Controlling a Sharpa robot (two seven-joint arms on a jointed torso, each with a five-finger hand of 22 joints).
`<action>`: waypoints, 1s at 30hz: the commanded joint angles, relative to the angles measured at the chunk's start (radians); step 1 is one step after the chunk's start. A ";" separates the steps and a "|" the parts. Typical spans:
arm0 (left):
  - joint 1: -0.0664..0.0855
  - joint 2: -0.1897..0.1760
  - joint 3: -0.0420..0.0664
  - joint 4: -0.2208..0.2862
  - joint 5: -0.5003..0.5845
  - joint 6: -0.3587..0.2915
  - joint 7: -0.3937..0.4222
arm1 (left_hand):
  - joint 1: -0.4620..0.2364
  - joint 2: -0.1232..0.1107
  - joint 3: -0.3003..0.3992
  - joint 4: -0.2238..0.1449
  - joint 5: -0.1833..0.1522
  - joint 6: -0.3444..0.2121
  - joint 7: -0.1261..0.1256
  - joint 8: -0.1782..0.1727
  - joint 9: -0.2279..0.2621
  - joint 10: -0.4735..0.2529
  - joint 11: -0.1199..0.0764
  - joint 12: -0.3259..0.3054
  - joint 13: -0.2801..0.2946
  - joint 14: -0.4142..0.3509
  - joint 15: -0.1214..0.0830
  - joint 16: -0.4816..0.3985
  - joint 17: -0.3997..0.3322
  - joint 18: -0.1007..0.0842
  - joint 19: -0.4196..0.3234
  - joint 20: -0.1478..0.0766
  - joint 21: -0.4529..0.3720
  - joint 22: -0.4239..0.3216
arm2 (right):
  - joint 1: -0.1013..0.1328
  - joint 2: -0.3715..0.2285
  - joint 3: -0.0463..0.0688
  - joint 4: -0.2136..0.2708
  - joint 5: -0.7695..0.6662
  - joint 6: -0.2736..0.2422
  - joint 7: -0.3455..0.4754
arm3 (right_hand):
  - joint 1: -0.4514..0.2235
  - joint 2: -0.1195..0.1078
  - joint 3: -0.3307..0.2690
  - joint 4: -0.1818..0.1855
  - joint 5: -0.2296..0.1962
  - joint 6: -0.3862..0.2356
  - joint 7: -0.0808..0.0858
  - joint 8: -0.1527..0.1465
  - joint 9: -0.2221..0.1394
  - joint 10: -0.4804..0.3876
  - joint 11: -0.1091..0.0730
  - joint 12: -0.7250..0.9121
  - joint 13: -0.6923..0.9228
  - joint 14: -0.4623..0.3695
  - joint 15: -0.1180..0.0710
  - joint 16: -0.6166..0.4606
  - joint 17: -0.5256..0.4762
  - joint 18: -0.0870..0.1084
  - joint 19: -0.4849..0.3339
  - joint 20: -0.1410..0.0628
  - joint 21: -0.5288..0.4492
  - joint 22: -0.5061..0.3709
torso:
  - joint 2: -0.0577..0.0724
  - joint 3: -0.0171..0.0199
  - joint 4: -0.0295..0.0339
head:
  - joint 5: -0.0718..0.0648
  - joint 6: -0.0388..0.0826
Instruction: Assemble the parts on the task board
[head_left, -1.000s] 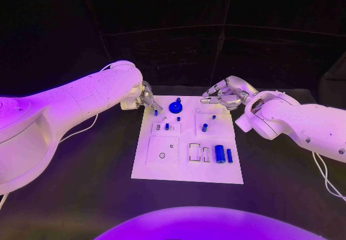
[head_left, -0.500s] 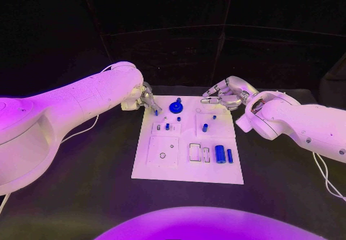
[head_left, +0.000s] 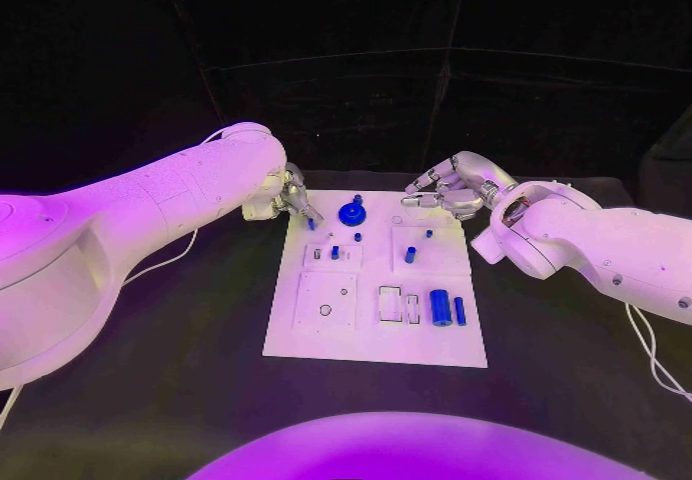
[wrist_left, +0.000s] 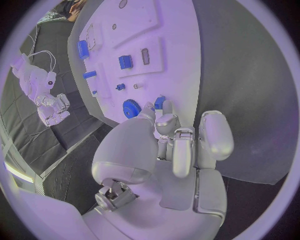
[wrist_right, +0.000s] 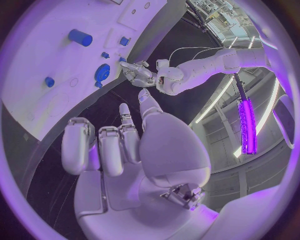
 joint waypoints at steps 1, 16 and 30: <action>0.000 0.002 0.000 -0.002 0.000 -0.011 0.014 | 0.041 0.017 0.023 -0.030 -0.006 0.003 -0.003 -0.009 -0.004 0.002 -0.007 -0.001 -0.003 0.104 -0.004 0.003 0.264 0.011 0.002 0.000 0.002 0.001 | 0.002 0.001 0.001 0.001 -0.002 0.006 0.007 | -0.009 0.004 -0.005 -0.002 0.006 -0.002 0.001 0.004 -0.001 0.000 -0.002 -0.003 0.122 0.072 -0.004 -0.005 0.116 -0.009 -0.008 0.001 -0.005 -0.001 | 0.000 0.0000 -0.0008 | 0.002 0.000; -0.001 -0.011 0.000 0.009 0.039 -0.023 0.036 | 0.072 -0.007 0.328 -0.177 -0.002 -0.003 0.007 -0.014 -0.015 -0.005 -0.002 -0.044 -0.042 0.104 0.000 0.003 0.264 0.012 -0.001 0.000 -0.005 0.001 | 0.002 0.001 0.001 0.001 -0.002 0.005 0.003 | -0.008 0.006 -0.006 -0.001 0.007 -0.002 0.000 0.005 -0.001 0.000 -0.002 -0.003 0.122 0.072 -0.004 -0.005 0.115 -0.009 -0.008 0.000 -0.005 -0.001 | 0.000 0.0004 0.0005 | 0.009 -0.003; 0.007 -0.130 0.001 0.204 0.054 -0.149 0.047 | -0.052 -0.085 0.555 -0.228 -0.004 -0.006 -0.001 0.030 0.009 0.012 -0.006 -0.043 -0.047 0.104 -0.003 0.003 0.264 0.011 0.003 0.001 -0.007 0.008 | 0.002 -0.008 0.001 0.002 -0.002 0.004 0.001 | -0.007 0.007 -0.007 -0.001 0.010 -0.002 0.000 0.005 -0.001 0.000 -0.002 -0.003 0.121 0.072 -0.004 -0.005 0.115 -0.009 -0.008 0.000 -0.005 -0.001 | -0.005 0.0017 0.0091 | 0.010 -0.005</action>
